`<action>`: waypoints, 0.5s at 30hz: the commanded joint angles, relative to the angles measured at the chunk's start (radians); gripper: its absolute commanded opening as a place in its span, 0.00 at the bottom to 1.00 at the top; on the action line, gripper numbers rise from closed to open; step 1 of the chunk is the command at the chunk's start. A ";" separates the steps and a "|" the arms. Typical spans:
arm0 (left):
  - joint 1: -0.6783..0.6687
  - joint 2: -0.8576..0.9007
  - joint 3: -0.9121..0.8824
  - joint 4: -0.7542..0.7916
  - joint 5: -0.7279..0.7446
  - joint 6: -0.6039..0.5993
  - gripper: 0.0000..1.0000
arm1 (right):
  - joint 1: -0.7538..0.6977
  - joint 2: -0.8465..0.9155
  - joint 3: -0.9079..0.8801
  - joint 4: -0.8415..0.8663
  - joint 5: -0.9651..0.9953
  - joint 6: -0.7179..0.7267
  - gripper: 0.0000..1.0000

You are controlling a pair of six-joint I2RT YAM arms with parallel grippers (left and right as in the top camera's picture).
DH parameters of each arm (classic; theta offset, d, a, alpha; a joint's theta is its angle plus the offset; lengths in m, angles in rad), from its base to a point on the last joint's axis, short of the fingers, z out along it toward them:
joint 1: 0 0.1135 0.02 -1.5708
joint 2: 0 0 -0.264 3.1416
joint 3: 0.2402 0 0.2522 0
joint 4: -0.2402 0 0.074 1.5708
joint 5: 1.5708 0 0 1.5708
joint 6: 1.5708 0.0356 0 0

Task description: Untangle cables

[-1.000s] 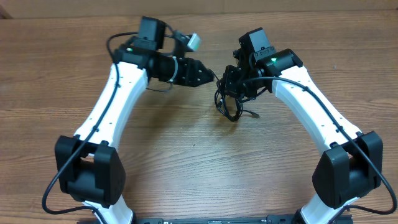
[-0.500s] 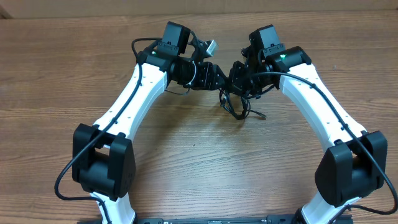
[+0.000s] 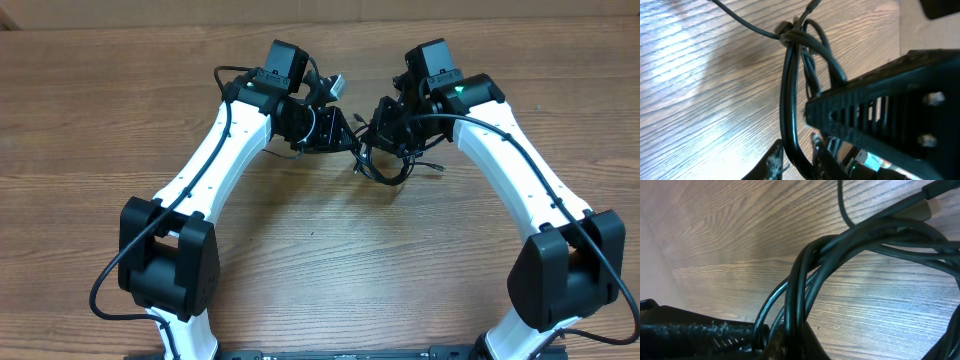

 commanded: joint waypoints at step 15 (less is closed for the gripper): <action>-0.043 0.032 0.006 -0.010 -0.179 -0.018 0.22 | -0.069 -0.010 0.005 0.153 -0.444 -0.026 0.04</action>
